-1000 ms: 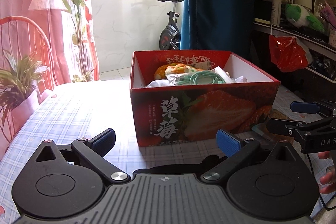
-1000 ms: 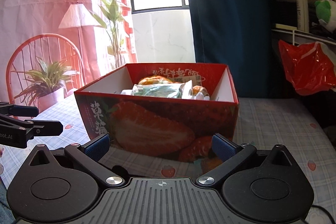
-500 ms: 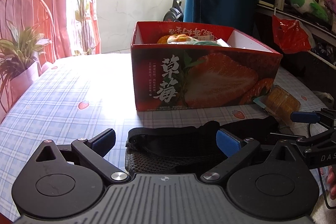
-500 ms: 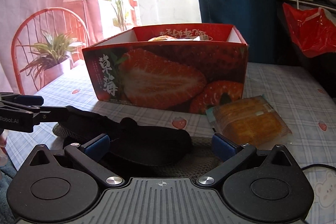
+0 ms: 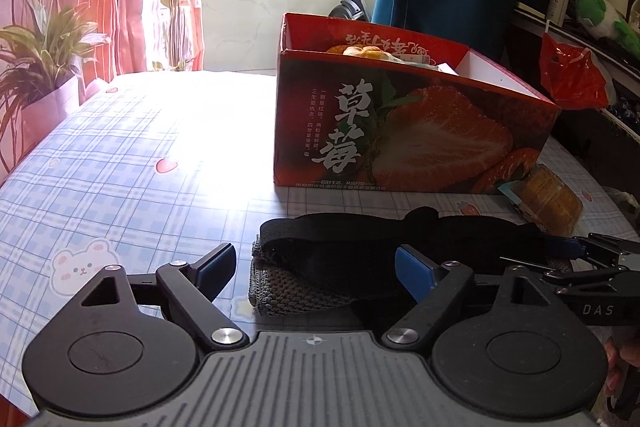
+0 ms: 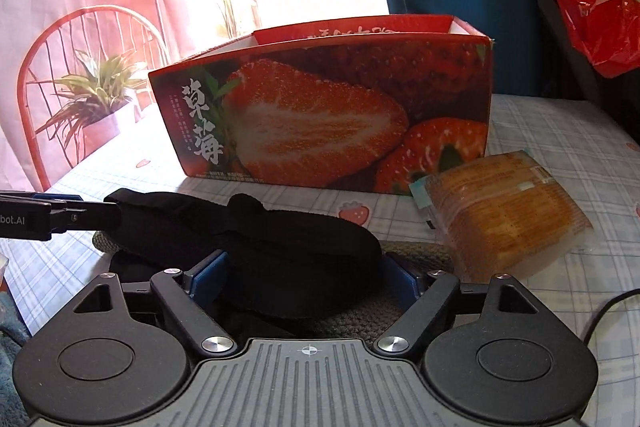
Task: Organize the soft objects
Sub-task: 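Move both open grippers down to the black eye mask on the table, then close both grippers on the black eye mask strap and lift it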
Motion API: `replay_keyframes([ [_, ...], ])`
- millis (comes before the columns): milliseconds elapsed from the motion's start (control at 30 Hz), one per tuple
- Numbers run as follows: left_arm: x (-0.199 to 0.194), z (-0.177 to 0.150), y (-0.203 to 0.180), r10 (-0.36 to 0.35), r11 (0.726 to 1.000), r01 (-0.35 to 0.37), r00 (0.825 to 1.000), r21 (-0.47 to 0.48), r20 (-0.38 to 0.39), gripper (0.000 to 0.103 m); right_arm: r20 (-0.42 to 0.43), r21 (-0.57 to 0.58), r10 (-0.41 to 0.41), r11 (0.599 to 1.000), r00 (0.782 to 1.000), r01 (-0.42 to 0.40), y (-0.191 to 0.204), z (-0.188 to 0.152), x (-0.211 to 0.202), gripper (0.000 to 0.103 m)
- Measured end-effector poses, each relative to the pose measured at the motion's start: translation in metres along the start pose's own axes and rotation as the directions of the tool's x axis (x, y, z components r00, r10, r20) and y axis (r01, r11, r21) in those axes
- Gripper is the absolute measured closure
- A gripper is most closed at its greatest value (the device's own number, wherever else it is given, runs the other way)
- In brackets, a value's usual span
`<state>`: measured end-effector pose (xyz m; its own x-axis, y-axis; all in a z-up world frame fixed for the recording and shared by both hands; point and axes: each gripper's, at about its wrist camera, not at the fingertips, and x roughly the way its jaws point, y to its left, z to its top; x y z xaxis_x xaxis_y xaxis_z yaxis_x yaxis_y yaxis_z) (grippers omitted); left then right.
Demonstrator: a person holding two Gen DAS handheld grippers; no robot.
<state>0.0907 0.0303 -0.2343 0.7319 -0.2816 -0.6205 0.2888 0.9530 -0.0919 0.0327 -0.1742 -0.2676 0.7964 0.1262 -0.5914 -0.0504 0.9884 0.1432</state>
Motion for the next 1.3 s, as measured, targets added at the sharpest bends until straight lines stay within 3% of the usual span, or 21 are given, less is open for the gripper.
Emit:
replay_keyframes([
  [200,0.017,0.011,0.013,0.007,0.997,-0.009,1.0,-0.071,-0.028,0.018,-0.008,0.01,0.01,1.0,1.0,-0.01,-0.002,-0.004,0.001,0.024],
  [500,0.048,0.016,0.021,-0.08,0.988,0.066,0.992,-0.137,-0.099,0.021,-0.009,0.008,0.011,1.0,1.0,-0.011,-0.001,-0.007,0.002,0.024],
  [600,0.039,0.015,0.015,-0.068,0.994,0.062,0.996,-0.087,-0.063,0.039,-0.01,0.011,0.016,1.0,1.0,-0.016,0.0,-0.006,0.002,0.026],
  [667,0.031,0.015,0.012,-0.045,0.998,0.044,0.998,-0.051,-0.035,0.058,-0.007,0.013,0.02,1.0,1.0,-0.02,0.001,-0.007,0.0,0.028],
  [767,0.017,0.014,0.011,-0.041,0.998,0.041,0.999,-0.038,0.009,0.07,-0.001,0.009,0.025,1.0,1.0,-0.025,0.002,-0.006,-0.003,0.031],
  [900,0.0,0.009,0.008,-0.061,0.997,0.063,0.997,-0.044,0.044,0.073,0.011,0.026,0.043,0.999,0.999,-0.043,0.0,-0.006,-0.008,0.036],
  [1100,0.003,-0.002,-0.001,-0.067,0.998,0.067,0.998,0.005,0.018,0.077,0.047,0.045,0.07,0.996,0.996,-0.072,-0.001,-0.004,-0.017,0.054],
  [1300,0.007,-0.007,-0.004,-0.057,0.998,0.056,0.998,0.03,0.024,0.081,0.092,0.08,0.058,0.995,0.994,-0.065,-0.008,-0.001,-0.024,0.054],
])
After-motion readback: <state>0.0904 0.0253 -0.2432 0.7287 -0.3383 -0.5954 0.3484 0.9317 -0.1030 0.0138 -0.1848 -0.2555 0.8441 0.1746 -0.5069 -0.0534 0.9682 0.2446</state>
